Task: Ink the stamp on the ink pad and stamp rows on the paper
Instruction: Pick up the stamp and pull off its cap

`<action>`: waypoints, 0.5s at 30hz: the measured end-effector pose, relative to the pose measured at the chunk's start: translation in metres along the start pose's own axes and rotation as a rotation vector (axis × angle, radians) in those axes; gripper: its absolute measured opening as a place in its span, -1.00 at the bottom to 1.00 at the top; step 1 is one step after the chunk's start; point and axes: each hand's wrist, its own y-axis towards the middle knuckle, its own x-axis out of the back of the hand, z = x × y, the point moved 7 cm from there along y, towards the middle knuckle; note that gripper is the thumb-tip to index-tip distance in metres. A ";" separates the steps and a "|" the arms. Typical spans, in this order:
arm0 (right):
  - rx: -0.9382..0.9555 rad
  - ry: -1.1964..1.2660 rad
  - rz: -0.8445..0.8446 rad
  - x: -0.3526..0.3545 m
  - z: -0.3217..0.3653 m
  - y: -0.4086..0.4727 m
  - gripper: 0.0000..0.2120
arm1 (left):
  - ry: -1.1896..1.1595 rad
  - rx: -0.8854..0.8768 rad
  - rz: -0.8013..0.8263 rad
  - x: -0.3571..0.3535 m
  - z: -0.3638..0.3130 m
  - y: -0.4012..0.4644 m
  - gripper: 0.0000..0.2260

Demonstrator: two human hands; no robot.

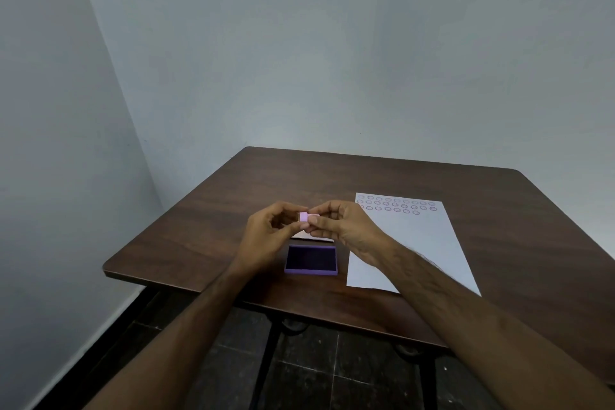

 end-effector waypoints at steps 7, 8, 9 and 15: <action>0.038 0.067 -0.046 0.005 0.007 -0.005 -0.82 | -0.139 0.030 -0.059 0.010 0.005 0.000 -0.78; 0.049 0.109 -0.061 0.008 0.009 -0.006 -0.81 | -0.129 0.054 -0.080 0.015 0.010 0.000 -0.77; 0.056 0.150 -0.075 0.012 0.010 -0.007 -0.81 | -0.113 0.087 -0.096 0.019 0.016 0.000 -0.77; -0.022 0.131 -0.116 0.023 0.002 -0.013 -0.86 | 0.191 0.289 -0.078 0.035 0.047 -0.007 -0.79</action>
